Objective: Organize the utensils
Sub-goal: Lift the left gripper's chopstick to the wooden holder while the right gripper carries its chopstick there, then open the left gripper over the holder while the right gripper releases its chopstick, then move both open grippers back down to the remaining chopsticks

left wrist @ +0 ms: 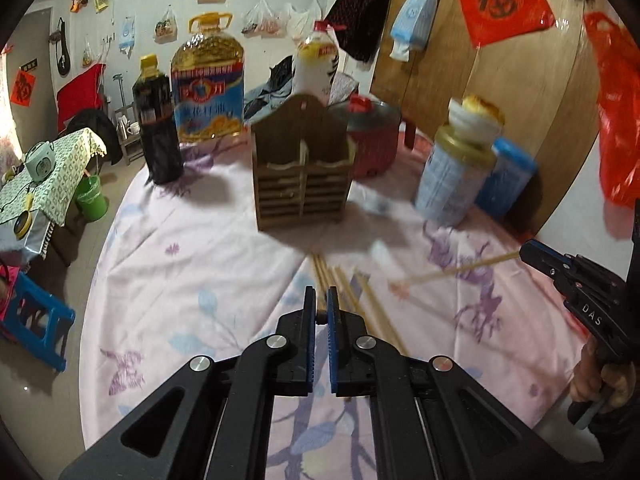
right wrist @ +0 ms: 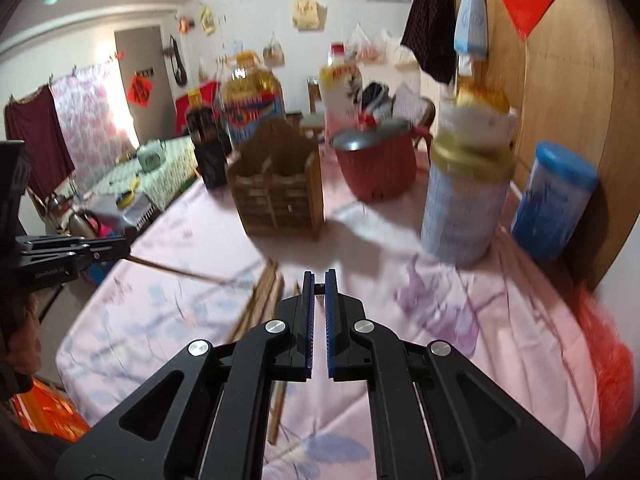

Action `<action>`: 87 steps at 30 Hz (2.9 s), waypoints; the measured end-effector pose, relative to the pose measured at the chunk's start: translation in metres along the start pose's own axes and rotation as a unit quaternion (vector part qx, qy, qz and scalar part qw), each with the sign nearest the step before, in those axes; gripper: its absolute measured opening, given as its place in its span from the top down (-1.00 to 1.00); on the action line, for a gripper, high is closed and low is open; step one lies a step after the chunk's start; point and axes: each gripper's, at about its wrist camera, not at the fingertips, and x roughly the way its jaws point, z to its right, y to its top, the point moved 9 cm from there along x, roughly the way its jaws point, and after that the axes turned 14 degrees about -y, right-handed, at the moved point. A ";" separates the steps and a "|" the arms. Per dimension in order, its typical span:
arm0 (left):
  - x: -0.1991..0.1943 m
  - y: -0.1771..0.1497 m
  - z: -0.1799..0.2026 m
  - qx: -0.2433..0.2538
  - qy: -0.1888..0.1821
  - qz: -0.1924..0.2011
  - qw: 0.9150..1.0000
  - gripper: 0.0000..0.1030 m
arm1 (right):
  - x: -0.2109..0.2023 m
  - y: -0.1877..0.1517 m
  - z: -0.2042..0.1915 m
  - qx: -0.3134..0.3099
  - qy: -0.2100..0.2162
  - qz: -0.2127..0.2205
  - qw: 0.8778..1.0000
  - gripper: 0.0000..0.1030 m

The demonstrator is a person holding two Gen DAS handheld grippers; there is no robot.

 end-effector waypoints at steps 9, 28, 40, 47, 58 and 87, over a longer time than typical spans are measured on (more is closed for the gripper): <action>-0.004 0.013 0.000 -0.022 -0.010 -0.002 1.000 0.88 | -0.011 0.012 -0.003 -0.007 0.014 0.008 1.000 0.89; -0.021 0.160 0.004 0.035 -0.003 0.061 0.998 0.89 | -0.010 0.143 -0.031 -0.007 0.057 0.087 0.995 0.89; 0.005 0.253 -0.024 0.050 0.030 0.098 0.994 0.89 | 0.059 0.212 -0.054 -0.014 0.060 0.089 0.994 0.89; 0.049 0.227 -0.054 0.008 0.026 0.060 0.998 0.88 | 0.109 0.199 -0.057 -0.001 0.058 0.034 0.998 0.80; 0.028 0.184 -0.077 -0.039 0.055 0.065 0.996 0.26 | 0.081 0.167 -0.026 0.020 0.044 0.040 0.998 0.72; 0.117 -0.132 -0.014 -0.076 0.013 -0.160 0.984 0.18 | 0.046 -0.092 0.041 0.001 -0.004 -0.162 0.987 0.49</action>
